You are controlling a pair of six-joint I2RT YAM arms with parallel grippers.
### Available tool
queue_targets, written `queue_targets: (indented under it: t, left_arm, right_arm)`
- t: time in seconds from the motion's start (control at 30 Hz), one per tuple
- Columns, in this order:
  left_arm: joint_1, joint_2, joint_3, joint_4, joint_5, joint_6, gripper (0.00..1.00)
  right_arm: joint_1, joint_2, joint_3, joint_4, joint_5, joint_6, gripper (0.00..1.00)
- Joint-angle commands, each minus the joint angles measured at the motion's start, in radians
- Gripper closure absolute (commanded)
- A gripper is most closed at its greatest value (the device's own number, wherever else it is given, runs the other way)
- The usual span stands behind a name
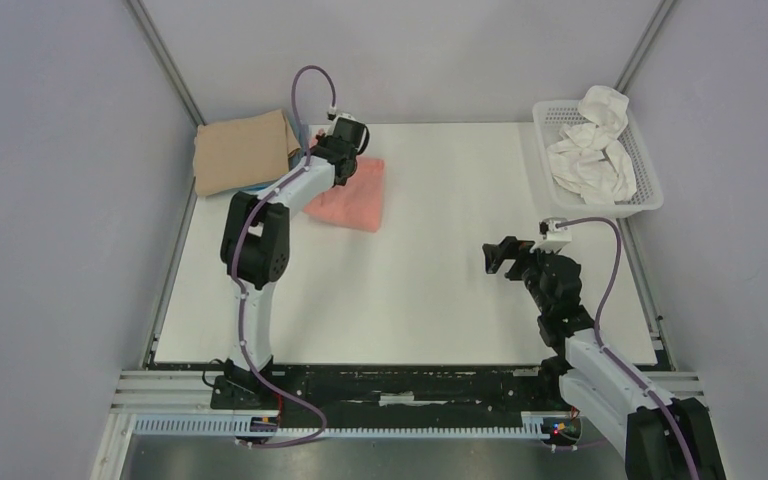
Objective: Fold and stack the t-shirts
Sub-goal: Put the neatly folded tshirt into the corner of the board with the left arm
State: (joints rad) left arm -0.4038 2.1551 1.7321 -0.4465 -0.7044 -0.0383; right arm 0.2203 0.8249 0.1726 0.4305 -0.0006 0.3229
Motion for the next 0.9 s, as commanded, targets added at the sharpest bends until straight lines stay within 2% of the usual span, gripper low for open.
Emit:
queue_targets:
  t: [0.0,0.23,0.4,0.87]
  left_arm:
    - [0.034,-0.06,0.089,0.13,-0.031,0.156,0.98]
    - [0.057,-0.039,0.202,0.161,-0.033,0.279,0.98]
    - [0.07,-0.03,0.285,0.135,-0.076,0.311,0.98]
    - [0.113,-0.012,0.586,-0.061,-0.016,0.273,0.98]
  right_arm:
    - [0.0,-0.011,-0.016,0.086,0.034,0.012,0.02]
    - [0.0,0.007,-0.017,0.093,0.062,0.012,0.02]
    - [0.0,0.014,-0.017,0.083,0.12,0.013,0.02]
    - [0.001,0.055,0.007,0.059,0.12,0.005,0.02]
